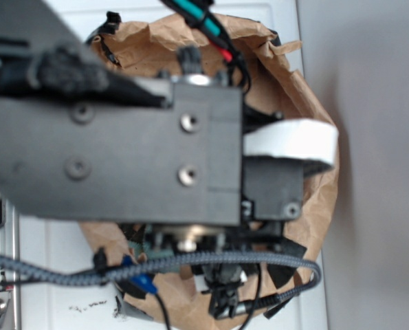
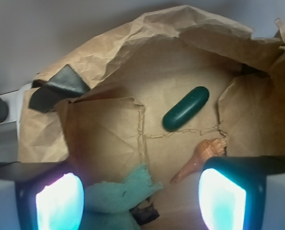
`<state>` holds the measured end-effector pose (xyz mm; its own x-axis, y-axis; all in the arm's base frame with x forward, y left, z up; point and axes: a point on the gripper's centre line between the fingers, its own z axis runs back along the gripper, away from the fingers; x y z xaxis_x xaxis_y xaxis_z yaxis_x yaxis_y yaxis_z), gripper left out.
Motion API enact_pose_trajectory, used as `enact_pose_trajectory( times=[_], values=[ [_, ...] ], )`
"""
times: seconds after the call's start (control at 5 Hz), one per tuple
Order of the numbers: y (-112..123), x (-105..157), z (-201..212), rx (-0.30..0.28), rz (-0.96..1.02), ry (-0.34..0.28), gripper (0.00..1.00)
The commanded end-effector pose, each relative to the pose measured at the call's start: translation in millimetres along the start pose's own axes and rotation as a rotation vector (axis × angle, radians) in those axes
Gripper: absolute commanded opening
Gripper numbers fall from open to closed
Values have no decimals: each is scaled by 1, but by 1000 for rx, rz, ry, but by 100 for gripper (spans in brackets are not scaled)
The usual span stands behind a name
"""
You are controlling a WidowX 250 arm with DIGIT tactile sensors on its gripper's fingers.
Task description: Grab the plastic pickle.
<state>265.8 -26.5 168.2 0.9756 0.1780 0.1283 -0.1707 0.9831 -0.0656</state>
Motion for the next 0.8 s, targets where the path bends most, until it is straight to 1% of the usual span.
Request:
enact_pose_trajectory(
  times=[0.0, 0.2, 0.4, 0.6],
  values=[
    [2, 4, 15, -13, 7, -51, 100],
    [2, 28, -39, -24, 60, -76, 100],
    [5, 43, -69, -53, 68, -69, 100],
    [12, 44, -94, -60, 46, -70, 100]
  ],
)
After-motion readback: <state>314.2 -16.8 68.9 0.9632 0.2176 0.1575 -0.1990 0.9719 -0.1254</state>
